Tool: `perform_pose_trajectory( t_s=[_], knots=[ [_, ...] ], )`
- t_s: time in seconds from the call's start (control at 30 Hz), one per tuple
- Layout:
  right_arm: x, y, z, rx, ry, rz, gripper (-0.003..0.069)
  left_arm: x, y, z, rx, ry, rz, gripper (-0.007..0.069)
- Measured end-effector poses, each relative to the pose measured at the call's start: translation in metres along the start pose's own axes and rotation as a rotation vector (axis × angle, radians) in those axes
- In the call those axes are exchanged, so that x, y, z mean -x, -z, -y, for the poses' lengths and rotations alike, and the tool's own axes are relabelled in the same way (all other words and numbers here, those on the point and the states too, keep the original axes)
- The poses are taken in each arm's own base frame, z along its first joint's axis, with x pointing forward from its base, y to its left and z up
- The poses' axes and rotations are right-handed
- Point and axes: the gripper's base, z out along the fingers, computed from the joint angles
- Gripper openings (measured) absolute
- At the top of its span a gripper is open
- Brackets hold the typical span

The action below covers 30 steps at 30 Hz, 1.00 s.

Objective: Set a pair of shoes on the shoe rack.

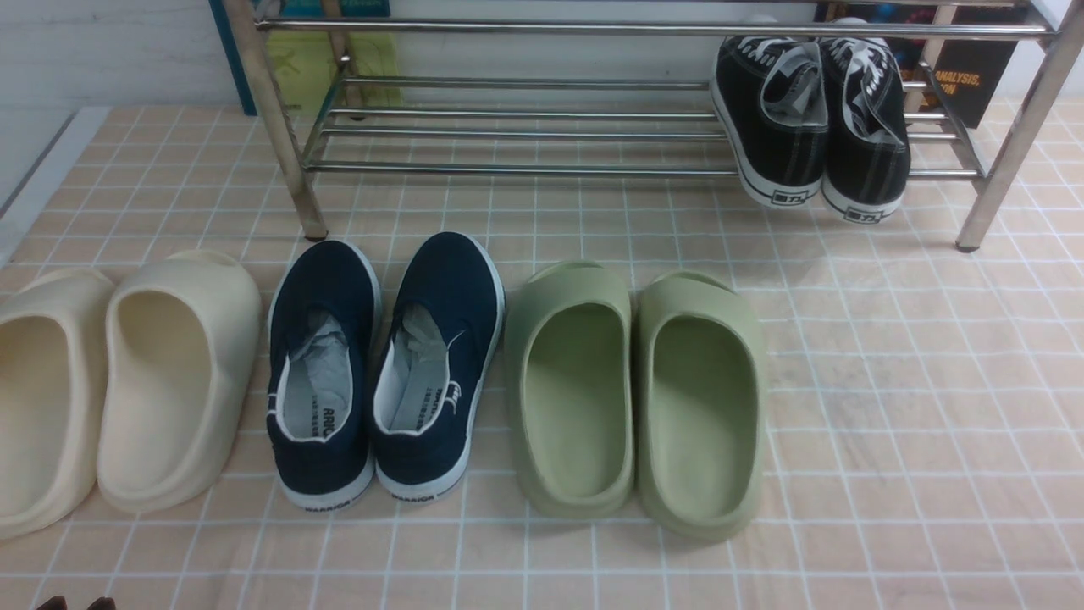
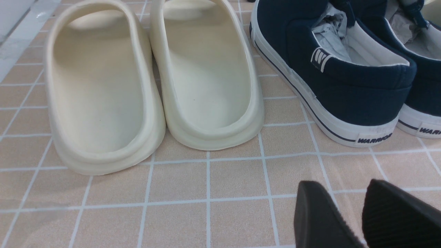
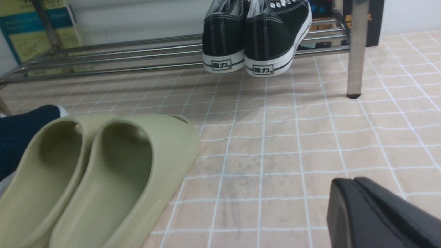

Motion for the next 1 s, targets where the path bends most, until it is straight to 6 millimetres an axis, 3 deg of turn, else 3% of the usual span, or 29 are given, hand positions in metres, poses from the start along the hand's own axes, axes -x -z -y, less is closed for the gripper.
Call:
perform_pose_trajectory(
  t_s=[0.17, 0.5, 1.0],
  knots=[
    [0.0, 0.005, 0.005, -0.092, -0.1, 0.037, -0.0001, 0.0, 0.0, 0.0, 0.0, 0.0, 0.0, 0.0239],
    [-0.013, 0.006, 0.008, -0.133, 0.064, -0.106, -0.0002, 0.0, 0.0, 0.0, 0.0, 0.0, 0.0, 0.0239],
    [-0.019, 0.008, 0.007, -0.132, 0.065, -0.201, 0.0001, 0.0, 0.0, 0.0, 0.0, 0.0, 0.0, 0.0239]
  ],
)
